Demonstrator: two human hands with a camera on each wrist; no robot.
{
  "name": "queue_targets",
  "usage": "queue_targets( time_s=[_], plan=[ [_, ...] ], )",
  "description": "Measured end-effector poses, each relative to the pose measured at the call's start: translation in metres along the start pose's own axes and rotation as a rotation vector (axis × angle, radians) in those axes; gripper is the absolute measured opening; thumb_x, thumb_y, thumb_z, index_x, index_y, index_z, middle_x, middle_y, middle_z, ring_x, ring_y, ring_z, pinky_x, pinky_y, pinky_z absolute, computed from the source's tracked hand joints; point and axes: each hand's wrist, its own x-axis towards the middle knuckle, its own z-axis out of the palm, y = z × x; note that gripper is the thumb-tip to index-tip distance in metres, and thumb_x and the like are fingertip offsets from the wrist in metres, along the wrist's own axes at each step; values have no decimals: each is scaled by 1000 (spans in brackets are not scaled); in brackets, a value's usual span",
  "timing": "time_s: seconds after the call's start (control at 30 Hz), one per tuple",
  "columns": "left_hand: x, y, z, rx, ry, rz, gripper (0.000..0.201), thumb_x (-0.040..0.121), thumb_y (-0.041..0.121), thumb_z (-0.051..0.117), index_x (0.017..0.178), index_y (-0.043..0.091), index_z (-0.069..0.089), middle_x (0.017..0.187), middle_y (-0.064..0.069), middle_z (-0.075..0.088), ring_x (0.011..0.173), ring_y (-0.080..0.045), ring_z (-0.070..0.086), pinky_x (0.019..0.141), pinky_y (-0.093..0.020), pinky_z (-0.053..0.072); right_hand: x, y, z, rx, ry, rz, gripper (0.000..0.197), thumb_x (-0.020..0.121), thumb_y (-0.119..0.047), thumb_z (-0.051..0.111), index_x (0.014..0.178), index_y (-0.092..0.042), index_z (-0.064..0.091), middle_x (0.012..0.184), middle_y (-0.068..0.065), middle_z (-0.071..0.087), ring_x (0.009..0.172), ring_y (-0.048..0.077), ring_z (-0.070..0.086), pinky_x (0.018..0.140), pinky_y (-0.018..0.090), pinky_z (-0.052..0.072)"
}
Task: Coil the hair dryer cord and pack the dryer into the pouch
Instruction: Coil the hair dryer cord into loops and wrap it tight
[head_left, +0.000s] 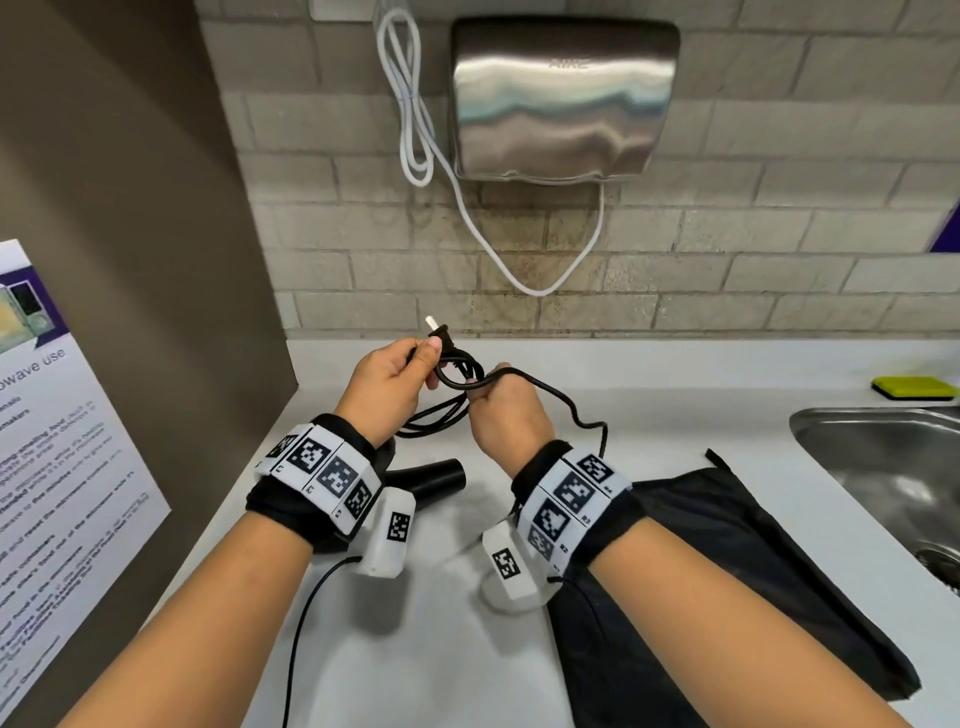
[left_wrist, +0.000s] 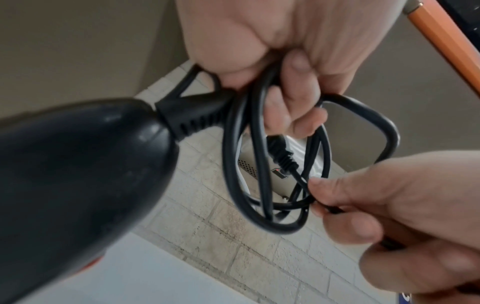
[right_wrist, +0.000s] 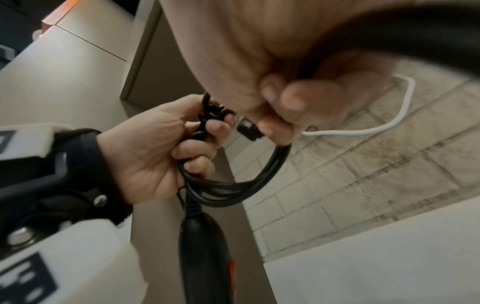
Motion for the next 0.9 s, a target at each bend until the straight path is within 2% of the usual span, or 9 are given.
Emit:
queue_targets(
  time_s=[0.07, 0.17, 0.33, 0.43, 0.5, 0.6, 0.7, 0.83, 0.9],
  plan=[
    [0, 1, -1, -4, -10, -10, 29, 98, 24, 41, 81, 10, 60, 37, 11, 43, 35, -1, 37, 44, -10, 29, 0, -2, 4, 107, 55, -11, 11, 93, -22, 46, 97, -12, 46, 85, 7, 62, 81, 28, 58, 70, 33, 44],
    [4, -2, -2, 35, -47, -25, 29, 97, 28, 41, 91, 6, 58, 41, 9, 33, 34, -5, 31, 43, -15, 28, -2, -3, 6, 222, 72, -56, 8, 92, -13, 45, 92, -15, 37, 69, -10, 47, 64, 12, 48, 60, 25, 37],
    [8, -6, -2, -40, -112, -59, 25, 97, 27, 41, 80, 12, 53, 38, 11, 28, 34, -4, 23, 38, -15, 23, 1, -1, 1, 288, 14, -131, 17, 91, -7, 46, 79, -15, 37, 64, -1, 47, 56, 8, 42, 44, 10, 32],
    [9, -5, 1, -129, -88, -78, 26, 97, 24, 41, 88, 6, 57, 51, 3, 25, 36, -3, 19, 37, -15, 19, 0, 3, -1, 326, -48, -163, 29, 87, 1, 46, 71, -21, 37, 72, 9, 59, 60, 11, 51, 46, 7, 34],
    [9, -5, 2, -178, -49, -99, 27, 97, 24, 42, 84, 7, 58, 55, 0, 22, 36, -3, 19, 36, -14, 19, -2, 4, -1, 313, -58, -209, 23, 85, 2, 47, 76, -20, 43, 76, 12, 60, 61, 12, 51, 50, 8, 36],
    [11, -3, 2, -239, 11, -128, 28, 97, 25, 42, 77, 14, 57, 47, 8, 23, 34, -2, 18, 34, -13, 19, -6, 13, 3, 155, -108, -206, 11, 87, -6, 50, 94, -13, 55, 82, 3, 62, 61, 10, 51, 56, 12, 38],
    [12, -2, 0, -267, 36, -145, 29, 97, 25, 42, 75, 12, 54, 42, 13, 23, 33, -1, 18, 34, -11, 19, -14, 22, 6, 86, -214, -174, 14, 92, -12, 46, 81, -13, 54, 73, 6, 66, 46, 0, 51, 47, 9, 36],
    [9, 0, 1, -218, -100, -150, 36, 98, 25, 41, 97, -5, 60, 57, 0, 21, 36, -3, 18, 36, -12, 17, -10, 17, 3, 131, -109, -166, 21, 94, -13, 43, 83, -11, 60, 62, -1, 57, 48, 3, 48, 51, 11, 38],
    [7, 1, 1, -195, -136, -153, 36, 97, 27, 40, 93, -3, 60, 61, -2, 23, 38, -4, 18, 37, -13, 17, -4, 9, 3, 145, -115, -139, 20, 94, -13, 44, 86, -10, 62, 61, -2, 56, 46, 1, 47, 50, 12, 37]
  ],
)
